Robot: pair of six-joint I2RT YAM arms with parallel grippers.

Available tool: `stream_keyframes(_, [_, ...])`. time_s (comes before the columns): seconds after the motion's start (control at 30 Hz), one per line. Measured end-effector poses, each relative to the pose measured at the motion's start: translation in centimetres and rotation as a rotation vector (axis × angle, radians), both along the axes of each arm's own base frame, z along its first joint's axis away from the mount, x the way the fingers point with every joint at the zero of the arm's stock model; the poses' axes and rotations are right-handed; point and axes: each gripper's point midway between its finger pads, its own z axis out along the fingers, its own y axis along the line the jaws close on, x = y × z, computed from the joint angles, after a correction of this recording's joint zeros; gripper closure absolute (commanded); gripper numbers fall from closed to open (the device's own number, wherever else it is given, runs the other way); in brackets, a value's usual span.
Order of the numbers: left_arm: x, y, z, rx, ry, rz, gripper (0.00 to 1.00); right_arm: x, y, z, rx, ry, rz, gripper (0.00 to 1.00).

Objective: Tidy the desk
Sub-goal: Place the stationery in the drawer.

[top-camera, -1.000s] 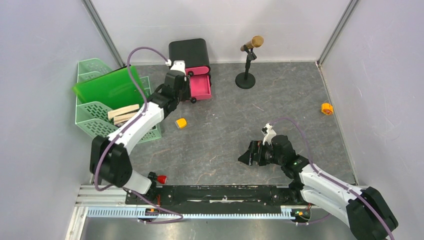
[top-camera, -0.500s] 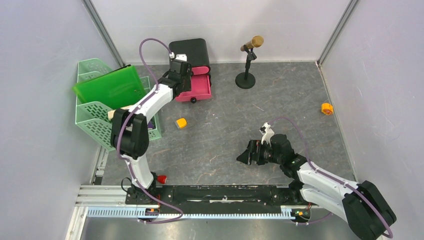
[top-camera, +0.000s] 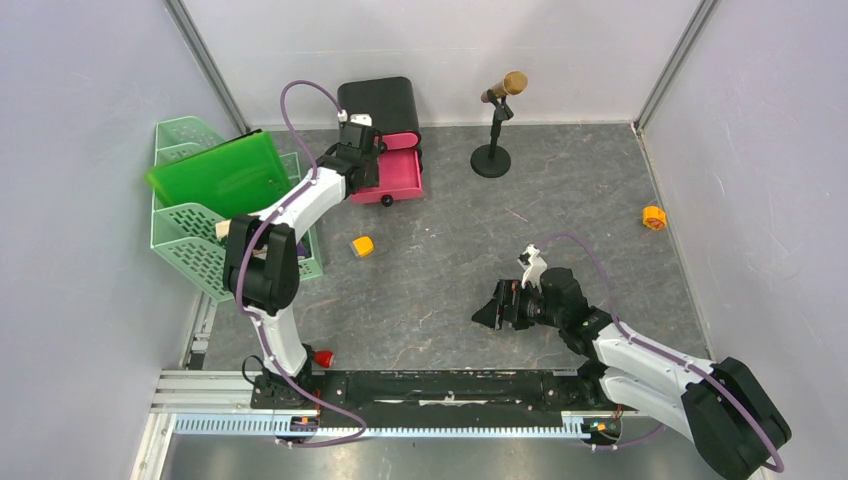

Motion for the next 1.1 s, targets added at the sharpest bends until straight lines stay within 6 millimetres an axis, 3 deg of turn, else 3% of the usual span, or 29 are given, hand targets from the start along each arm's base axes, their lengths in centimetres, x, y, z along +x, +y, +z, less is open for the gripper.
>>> stream_keyframes(0.23, [-0.1, -0.5, -0.1, -0.019, 0.007, -0.02, 0.33, 0.0, 0.0, 0.0, 0.0, 0.0, 0.0, 0.02])
stream_keyframes(0.37, [-0.1, -0.7, -0.2, -0.034, 0.011, -0.032, 0.22, 0.0, 0.0, 0.0, 0.0, 0.0, 0.0, 0.02])
stream_keyframes(0.73, [-0.3, -1.1, 0.4, -0.057, 0.009, -0.051, 0.09, 0.0, 0.0, 0.0, 0.0, 0.0, 0.0, 0.02])
stream_keyframes(0.9, [-1.1, -1.3, 3.5, -0.096, -0.042, -0.071, 0.02, 0.0, 0.0, 0.0, 0.001, -0.001, 0.0, 0.02])
stream_keyframes(1.1, [-4.3, -1.0, 8.5, -0.168, -0.138, -0.086, 0.0, -0.2, -0.1, 0.1, 0.0, 0.0, -0.001, 0.02])
